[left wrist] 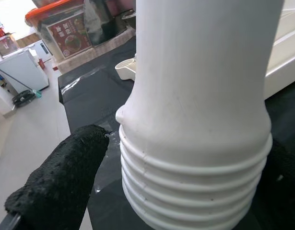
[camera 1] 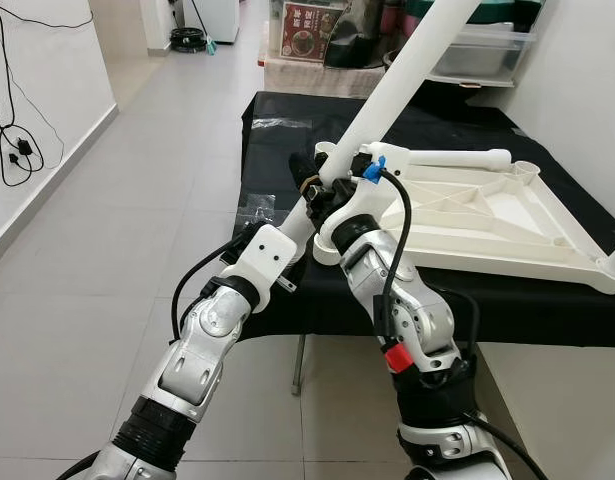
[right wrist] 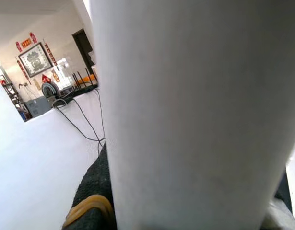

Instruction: Building children table

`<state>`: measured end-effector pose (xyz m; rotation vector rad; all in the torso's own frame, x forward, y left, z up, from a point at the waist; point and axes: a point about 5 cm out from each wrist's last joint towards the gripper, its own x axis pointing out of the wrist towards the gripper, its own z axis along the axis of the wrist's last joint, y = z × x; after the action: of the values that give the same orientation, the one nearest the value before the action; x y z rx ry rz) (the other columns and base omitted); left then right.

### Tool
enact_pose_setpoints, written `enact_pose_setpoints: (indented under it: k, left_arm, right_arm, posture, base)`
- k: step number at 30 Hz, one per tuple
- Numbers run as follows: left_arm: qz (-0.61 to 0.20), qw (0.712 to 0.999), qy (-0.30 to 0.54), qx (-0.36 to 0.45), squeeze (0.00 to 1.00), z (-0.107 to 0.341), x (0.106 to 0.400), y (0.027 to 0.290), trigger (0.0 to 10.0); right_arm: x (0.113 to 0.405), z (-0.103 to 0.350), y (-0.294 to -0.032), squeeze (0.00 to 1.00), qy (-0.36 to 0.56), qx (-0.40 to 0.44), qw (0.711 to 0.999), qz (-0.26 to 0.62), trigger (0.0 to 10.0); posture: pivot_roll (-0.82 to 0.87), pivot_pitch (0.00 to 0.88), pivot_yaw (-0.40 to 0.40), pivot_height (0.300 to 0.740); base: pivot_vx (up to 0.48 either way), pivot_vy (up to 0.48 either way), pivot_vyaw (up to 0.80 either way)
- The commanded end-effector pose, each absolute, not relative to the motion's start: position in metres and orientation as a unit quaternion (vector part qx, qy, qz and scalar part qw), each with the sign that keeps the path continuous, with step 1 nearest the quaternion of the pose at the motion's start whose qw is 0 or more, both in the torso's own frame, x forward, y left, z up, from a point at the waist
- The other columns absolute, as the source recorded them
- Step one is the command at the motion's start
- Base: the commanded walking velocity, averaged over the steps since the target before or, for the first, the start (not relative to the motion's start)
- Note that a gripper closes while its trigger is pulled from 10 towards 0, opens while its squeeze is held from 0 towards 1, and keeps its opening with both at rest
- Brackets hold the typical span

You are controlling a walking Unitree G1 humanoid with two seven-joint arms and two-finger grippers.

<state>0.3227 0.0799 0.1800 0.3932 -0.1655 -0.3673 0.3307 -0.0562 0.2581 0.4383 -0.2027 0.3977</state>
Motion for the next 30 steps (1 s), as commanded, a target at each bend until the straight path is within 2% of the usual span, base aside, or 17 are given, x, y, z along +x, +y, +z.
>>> enact_pose_setpoints:
  k: [1, 30]
  left_arm:
    - [-0.175, 0.962, -0.083, 0.194, 0.0, 0.18, 0.32, 0.08, 10.0]
    - [-0.182, 0.962, -0.074, 0.188, 0.0, 0.174, 0.321, 0.078, 10.0]
  right_arm:
    - [0.331, 0.256, -0.056, 0.0, -0.091, 0.228, 0.951, 0.188, 10.0]
    - [0.323, 0.259, -0.042, 0.0, -0.091, 0.232, 0.94, 0.234, 10.0]
  posture:
    - [0.08, 0.086, -0.103, 0.74]
    - [0.07, 0.085, -0.096, 0.74]
  base:
    - [0.0, 0.0, 0.0]
    - [0.0, 0.0, 0.0]
